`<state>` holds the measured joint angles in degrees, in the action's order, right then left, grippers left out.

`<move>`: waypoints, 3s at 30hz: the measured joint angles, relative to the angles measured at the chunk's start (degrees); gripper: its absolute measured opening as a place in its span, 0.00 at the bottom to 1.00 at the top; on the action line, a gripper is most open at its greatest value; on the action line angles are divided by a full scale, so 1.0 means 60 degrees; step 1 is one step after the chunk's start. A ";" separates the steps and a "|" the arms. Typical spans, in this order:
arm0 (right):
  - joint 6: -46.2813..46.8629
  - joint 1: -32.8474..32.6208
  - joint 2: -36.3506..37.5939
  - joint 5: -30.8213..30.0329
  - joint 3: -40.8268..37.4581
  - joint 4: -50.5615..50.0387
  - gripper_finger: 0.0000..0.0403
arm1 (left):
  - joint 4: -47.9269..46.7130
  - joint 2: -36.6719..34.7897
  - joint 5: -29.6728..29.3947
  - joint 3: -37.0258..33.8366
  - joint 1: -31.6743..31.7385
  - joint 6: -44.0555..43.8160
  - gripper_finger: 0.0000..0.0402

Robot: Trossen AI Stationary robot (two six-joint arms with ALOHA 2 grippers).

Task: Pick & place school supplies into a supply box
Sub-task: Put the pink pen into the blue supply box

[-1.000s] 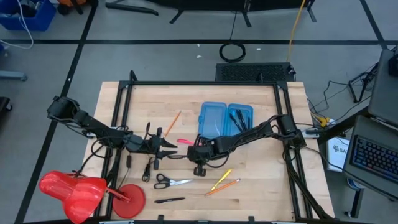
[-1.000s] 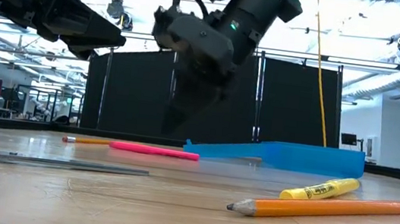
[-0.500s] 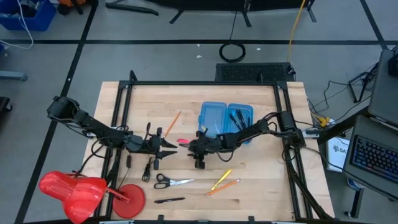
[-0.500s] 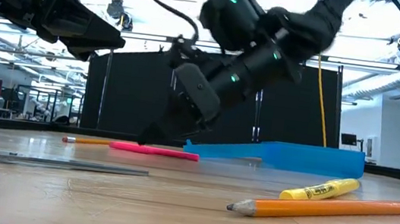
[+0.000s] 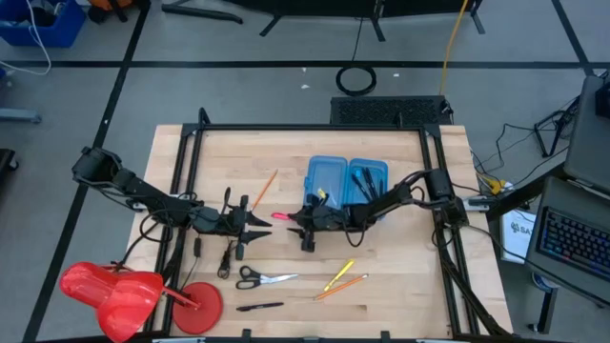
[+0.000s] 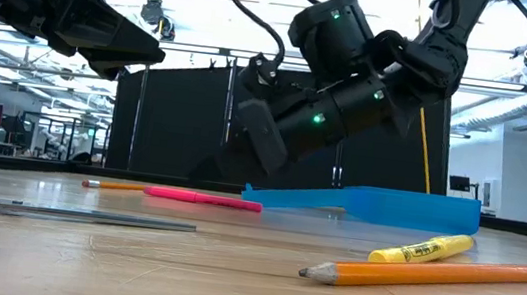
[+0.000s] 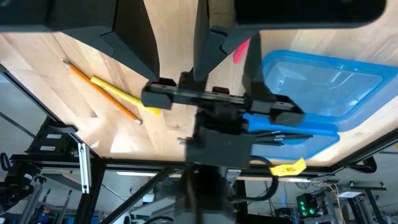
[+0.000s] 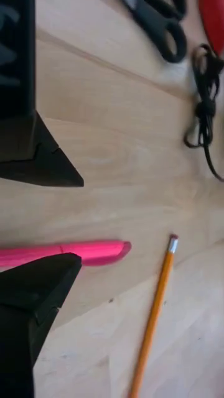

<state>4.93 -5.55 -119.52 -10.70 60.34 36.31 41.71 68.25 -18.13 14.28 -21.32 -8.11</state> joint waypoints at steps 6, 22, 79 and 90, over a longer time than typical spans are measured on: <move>0.0645 0.0458 0.0000 0.0463 0.0004 -0.0119 0.43 | 0.0004 0.0000 -0.0004 0.0000 0.0000 0.0003 0.26; 0.1049 0.0334 -0.0088 0.1076 0.0015 -0.0714 0.40 | 0.0011 0.0000 -0.0004 0.0000 0.0000 -0.0002 0.26; 0.2272 -0.0378 -0.1162 -0.2419 0.0029 0.0965 0.38 | -0.0004 0.0002 -0.0007 0.0000 0.0002 0.0039 0.26; 0.2530 -0.0335 -0.1143 -0.2503 0.0040 0.0386 0.25 | -0.0011 0.0001 -0.0007 0.0000 0.0000 0.0032 0.26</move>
<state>20.11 -7.56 -126.38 -25.71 60.58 38.63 41.65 68.25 -18.17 14.28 -21.32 -7.92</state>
